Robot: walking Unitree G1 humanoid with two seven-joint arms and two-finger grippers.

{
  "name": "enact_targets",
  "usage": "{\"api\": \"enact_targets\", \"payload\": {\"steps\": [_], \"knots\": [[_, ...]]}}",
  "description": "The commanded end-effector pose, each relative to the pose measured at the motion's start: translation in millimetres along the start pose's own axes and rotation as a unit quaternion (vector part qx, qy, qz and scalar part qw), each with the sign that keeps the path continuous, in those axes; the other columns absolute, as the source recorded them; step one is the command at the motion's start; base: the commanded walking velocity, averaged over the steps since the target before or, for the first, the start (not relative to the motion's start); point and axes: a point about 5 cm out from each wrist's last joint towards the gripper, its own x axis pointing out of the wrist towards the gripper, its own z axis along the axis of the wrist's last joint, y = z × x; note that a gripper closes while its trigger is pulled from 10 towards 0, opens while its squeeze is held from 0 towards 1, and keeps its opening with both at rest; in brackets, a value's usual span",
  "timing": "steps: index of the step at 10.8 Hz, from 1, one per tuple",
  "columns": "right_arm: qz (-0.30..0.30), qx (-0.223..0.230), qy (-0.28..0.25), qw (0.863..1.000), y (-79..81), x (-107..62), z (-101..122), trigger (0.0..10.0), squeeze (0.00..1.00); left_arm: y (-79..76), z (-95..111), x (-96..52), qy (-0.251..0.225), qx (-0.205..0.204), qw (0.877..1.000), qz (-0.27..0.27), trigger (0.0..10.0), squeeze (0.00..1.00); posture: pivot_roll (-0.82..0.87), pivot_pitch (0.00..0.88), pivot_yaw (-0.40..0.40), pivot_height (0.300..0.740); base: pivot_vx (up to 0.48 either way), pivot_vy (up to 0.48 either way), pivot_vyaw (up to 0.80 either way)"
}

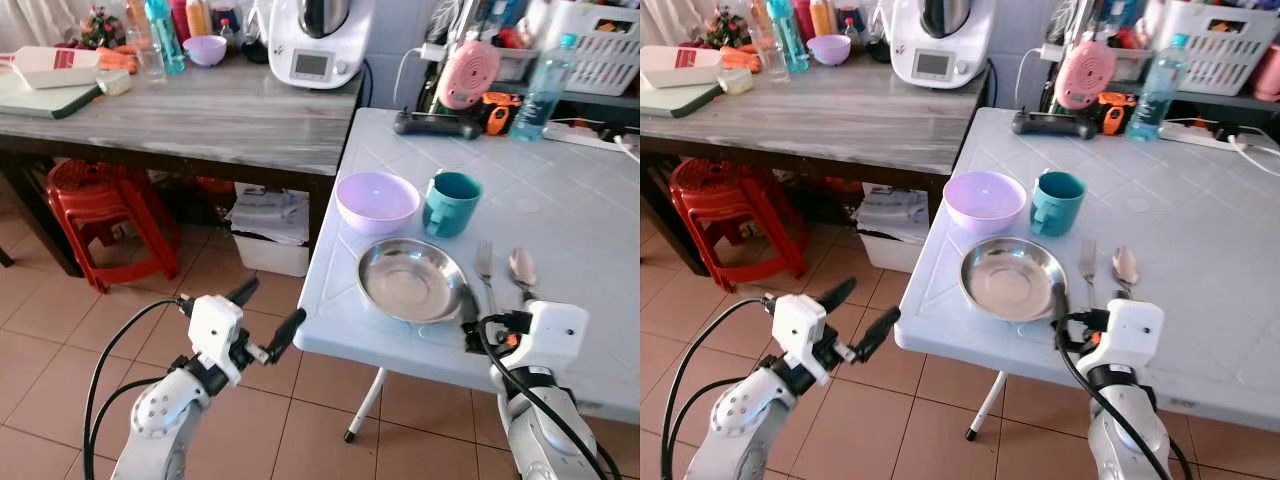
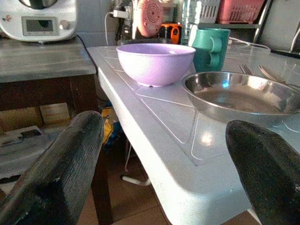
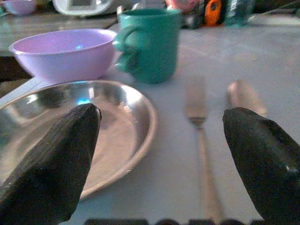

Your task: Setting the table

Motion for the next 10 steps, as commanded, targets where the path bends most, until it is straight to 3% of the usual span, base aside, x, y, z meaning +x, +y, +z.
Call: {"api": "enact_targets", "payload": {"steps": [1, 6, 10], "knots": [[0.012, 0.011, 0.011, 1.0, 0.2, 1.6, -3, 10.0, 0.0, 0.6, -1, -1.9, 0.002, 0.006, 1.0, -0.006, 10.0, 0.0, 0.05, 0.044, -0.018, 0.74, 0.0, 0.0, 0.0], [0.036, 0.058, 0.056, 0.996, -5.3, 9.5, -10, 10.0, 0.0, 0.2, -3, -4.4, 0.003, 0.011, 1.0, -0.009, 10.0, 0.0, 0.06, 0.055, -0.021, 0.74, 0.0, 0.0, 0.0], [0.036, 0.075, 0.059, 0.995, -9.6, 24.3, -8, 10.0, 0.0, -0.3, -3, -3.4, 0.001, 0.012, 1.0, -0.009, 10.0, 0.0, 0.05, 0.058, -0.016, 0.74, 0.0, 0.0, 0.0]]}}
